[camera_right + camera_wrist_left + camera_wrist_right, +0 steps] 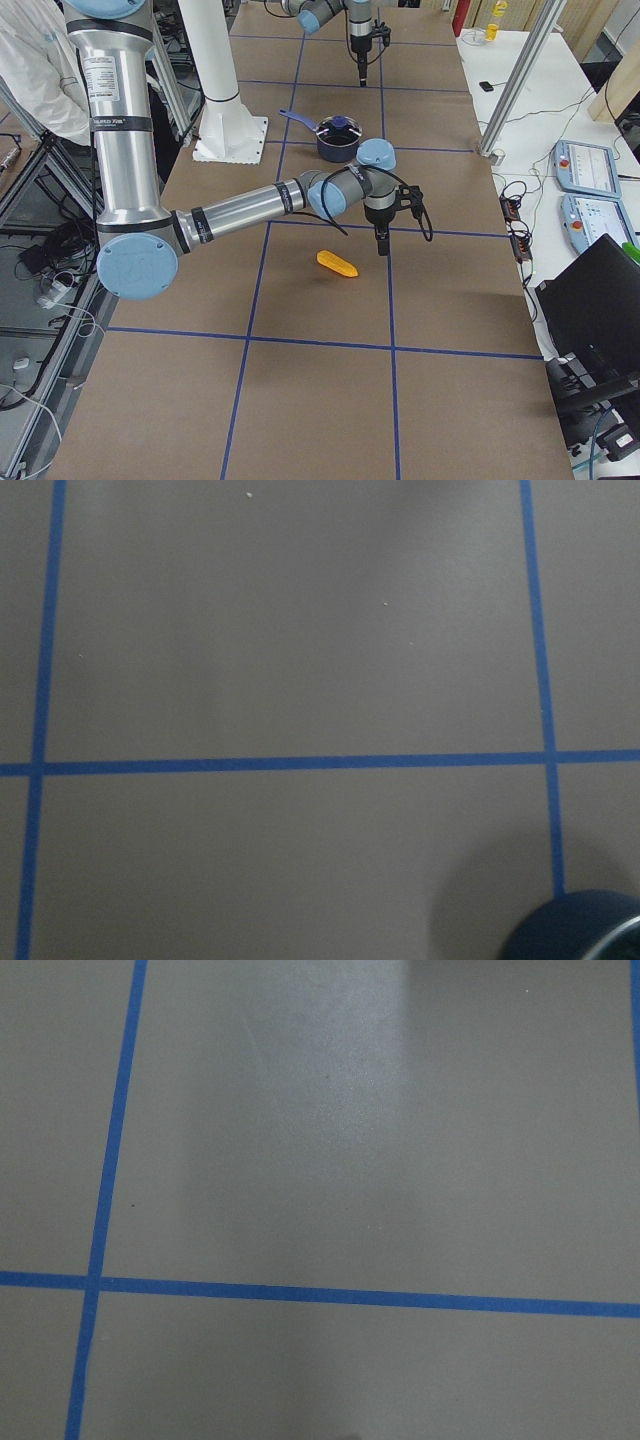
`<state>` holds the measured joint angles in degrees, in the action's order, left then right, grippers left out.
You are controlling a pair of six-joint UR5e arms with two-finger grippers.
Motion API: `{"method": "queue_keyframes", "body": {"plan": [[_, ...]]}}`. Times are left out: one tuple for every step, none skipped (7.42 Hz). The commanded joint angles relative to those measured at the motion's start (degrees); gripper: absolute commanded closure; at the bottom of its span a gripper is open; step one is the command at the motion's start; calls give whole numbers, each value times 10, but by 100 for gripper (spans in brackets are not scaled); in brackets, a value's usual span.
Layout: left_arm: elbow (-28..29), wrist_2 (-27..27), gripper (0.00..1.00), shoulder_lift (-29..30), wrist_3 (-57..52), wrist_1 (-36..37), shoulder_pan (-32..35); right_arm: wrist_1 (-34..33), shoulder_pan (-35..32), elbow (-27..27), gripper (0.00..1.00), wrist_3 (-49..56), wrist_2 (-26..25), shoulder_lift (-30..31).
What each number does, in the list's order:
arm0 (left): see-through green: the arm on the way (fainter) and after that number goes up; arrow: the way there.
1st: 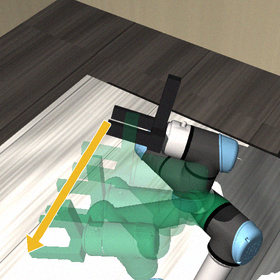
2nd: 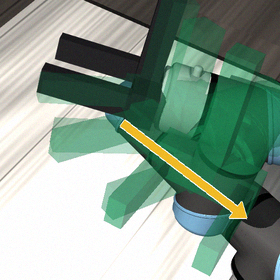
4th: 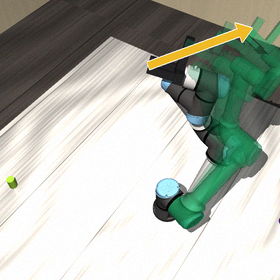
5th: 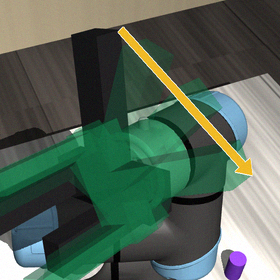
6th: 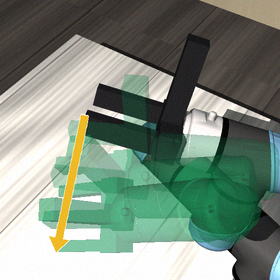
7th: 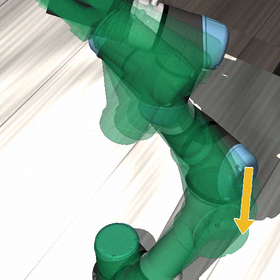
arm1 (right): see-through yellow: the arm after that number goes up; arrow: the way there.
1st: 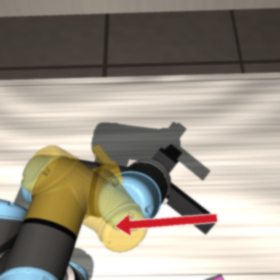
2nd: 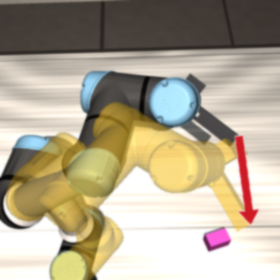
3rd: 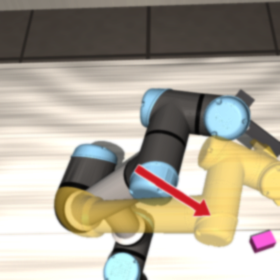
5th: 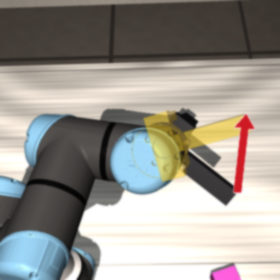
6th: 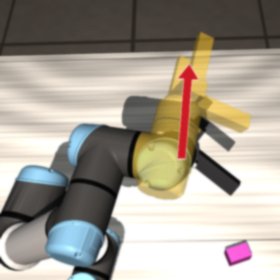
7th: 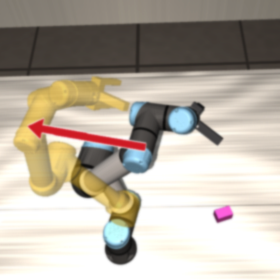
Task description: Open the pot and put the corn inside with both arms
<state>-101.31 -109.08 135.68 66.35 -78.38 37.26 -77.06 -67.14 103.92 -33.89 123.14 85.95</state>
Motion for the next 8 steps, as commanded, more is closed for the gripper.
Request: {"method": "queue_keyframes", "body": {"plan": [[114, 47, 1, 107, 54, 7, -63, 1, 5, 0, 0, -1, -1, 0], [132, 50, 1, 124, 62, 6, -78, 1, 5, 0, 0, -1, -1, 0], [133, 62, 1, 121, 62, -5, -88, 1, 6, 0, 0, -1, -1, 0], [136, 62, 1, 120, 62, -10, -95, 1, 7, 0, 0, -1, -2, -1], [136, 62, 1, 116, 62, -12, -96, 1, 7, 0, 0, -2, -2, -1], [136, 62, 1, 110, 61, -15, -97, 1, 7, -1, 0, -2, -4, -1], [136, 62, 1, 102, 61, -29, -104, 1, 8, -2, 0, -2, -5, -1], [136, 62, 1, 101, 61, -35, -109, 1, 9, -2, 0, -2, -6, -1]]}}
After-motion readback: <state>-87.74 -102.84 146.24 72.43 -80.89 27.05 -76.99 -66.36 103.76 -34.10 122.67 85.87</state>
